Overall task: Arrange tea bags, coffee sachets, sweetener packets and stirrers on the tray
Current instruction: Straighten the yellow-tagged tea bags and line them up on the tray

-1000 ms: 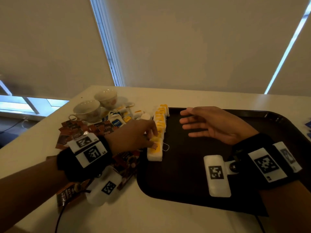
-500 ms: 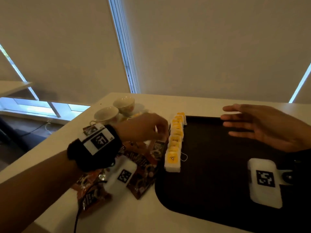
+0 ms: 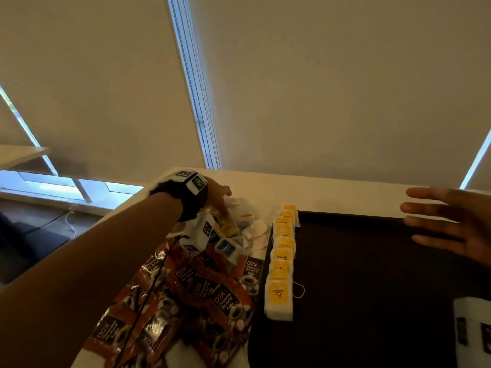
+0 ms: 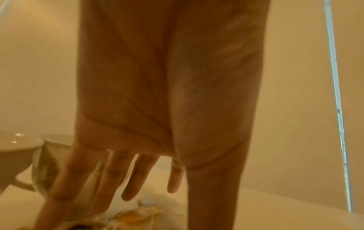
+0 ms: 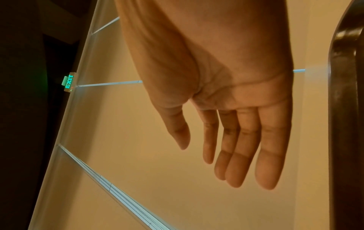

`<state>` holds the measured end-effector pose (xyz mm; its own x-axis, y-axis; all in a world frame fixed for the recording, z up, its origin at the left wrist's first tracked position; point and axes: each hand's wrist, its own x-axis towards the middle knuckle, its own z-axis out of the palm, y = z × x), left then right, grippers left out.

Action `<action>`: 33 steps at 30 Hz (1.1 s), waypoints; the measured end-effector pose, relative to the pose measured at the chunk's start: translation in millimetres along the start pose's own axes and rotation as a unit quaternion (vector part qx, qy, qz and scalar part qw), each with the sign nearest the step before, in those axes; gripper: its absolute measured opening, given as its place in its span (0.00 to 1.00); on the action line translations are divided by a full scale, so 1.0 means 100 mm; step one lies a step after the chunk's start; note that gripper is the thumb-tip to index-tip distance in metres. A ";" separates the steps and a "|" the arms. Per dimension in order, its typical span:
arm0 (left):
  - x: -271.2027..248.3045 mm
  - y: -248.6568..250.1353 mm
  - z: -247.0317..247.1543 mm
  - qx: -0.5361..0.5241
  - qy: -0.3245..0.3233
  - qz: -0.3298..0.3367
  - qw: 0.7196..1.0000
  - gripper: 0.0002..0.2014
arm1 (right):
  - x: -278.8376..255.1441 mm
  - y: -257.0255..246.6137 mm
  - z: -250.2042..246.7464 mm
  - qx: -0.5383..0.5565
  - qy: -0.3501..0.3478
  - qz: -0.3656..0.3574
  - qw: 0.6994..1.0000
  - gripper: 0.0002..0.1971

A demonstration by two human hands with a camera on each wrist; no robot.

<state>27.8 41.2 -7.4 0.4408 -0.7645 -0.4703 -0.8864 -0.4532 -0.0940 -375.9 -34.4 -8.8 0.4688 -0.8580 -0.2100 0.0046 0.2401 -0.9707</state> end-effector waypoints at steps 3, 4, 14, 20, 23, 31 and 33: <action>0.09 0.02 0.04 0.031 -0.028 0.028 0.999 0.36 | 0.01 -0.01 -0.04 0.001 0.008 -0.008 1.000 0.14; 0.11 0.02 0.05 0.035 -0.022 0.045 0.998 0.32 | 0.01 -0.01 -0.05 -0.001 0.012 -0.009 1.000 0.14; 0.14 -0.02 0.10 -0.033 0.040 0.154 0.987 0.15 | -0.01 0.05 0.04 -0.008 0.007 -0.005 1.000 0.13; 0.12 -0.13 0.07 -0.093 0.126 0.174 0.972 0.11 | -0.09 0.01 0.08 0.006 0.001 -0.005 1.000 0.14; -0.03 -0.15 -0.09 -0.142 0.193 0.191 0.952 0.10 | -0.14 0.00 0.16 0.007 -0.015 -0.004 1.000 0.13; -0.73 0.43 -0.40 -0.207 0.194 0.321 0.904 0.15 | -0.28 0.08 0.64 -0.004 -0.066 0.016 0.998 0.21; -0.93 0.72 -0.37 -0.202 0.172 0.370 0.890 0.16 | -0.28 0.12 0.79 0.022 -0.075 0.045 0.996 0.26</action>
<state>-72.2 62.5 62.3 -0.1640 -0.9860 0.0319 -0.8594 0.1586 0.4860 -319.3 28.0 -5.2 0.5954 -0.7558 -0.2726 -0.0061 0.3350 -0.9422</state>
